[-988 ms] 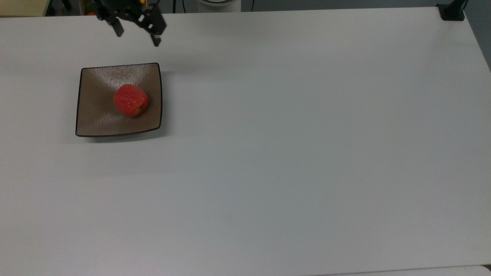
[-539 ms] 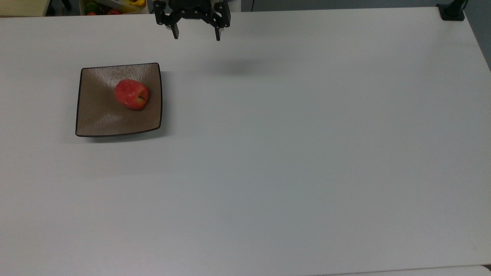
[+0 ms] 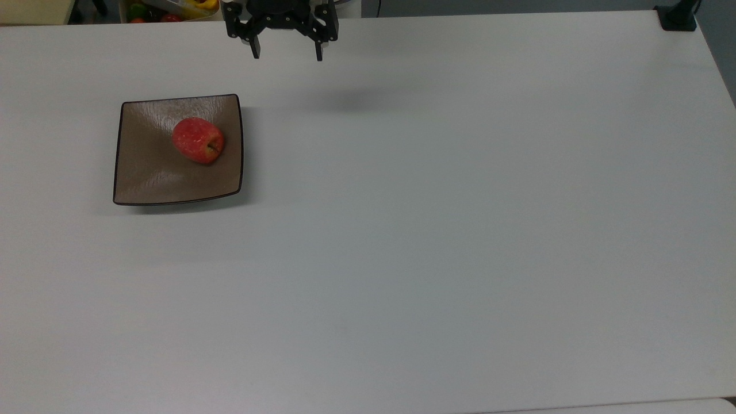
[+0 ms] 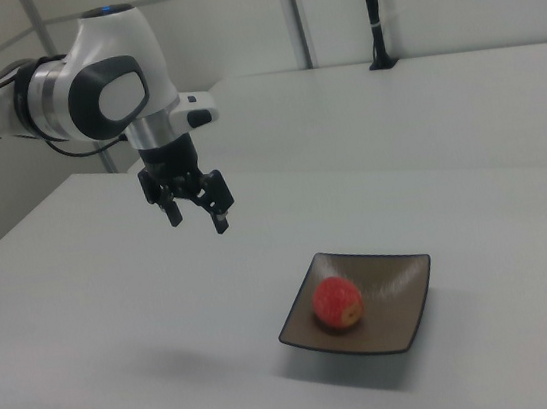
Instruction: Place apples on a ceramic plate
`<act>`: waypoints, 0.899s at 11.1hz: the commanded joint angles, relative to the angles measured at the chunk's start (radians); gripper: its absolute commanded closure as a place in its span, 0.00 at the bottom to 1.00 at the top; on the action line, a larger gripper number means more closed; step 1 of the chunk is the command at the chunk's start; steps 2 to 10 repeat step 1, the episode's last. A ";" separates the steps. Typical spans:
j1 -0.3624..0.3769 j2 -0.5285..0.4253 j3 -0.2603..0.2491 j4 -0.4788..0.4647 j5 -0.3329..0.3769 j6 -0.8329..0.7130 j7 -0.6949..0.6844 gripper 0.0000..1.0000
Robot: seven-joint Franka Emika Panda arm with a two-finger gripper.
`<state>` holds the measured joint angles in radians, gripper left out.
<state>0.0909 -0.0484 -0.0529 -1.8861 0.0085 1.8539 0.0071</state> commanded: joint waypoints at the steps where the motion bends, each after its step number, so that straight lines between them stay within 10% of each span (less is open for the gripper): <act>1: -0.005 -0.024 -0.002 -0.011 -0.012 0.007 -0.009 0.00; 10: -0.005 -0.024 -0.002 -0.011 -0.012 0.007 -0.009 0.00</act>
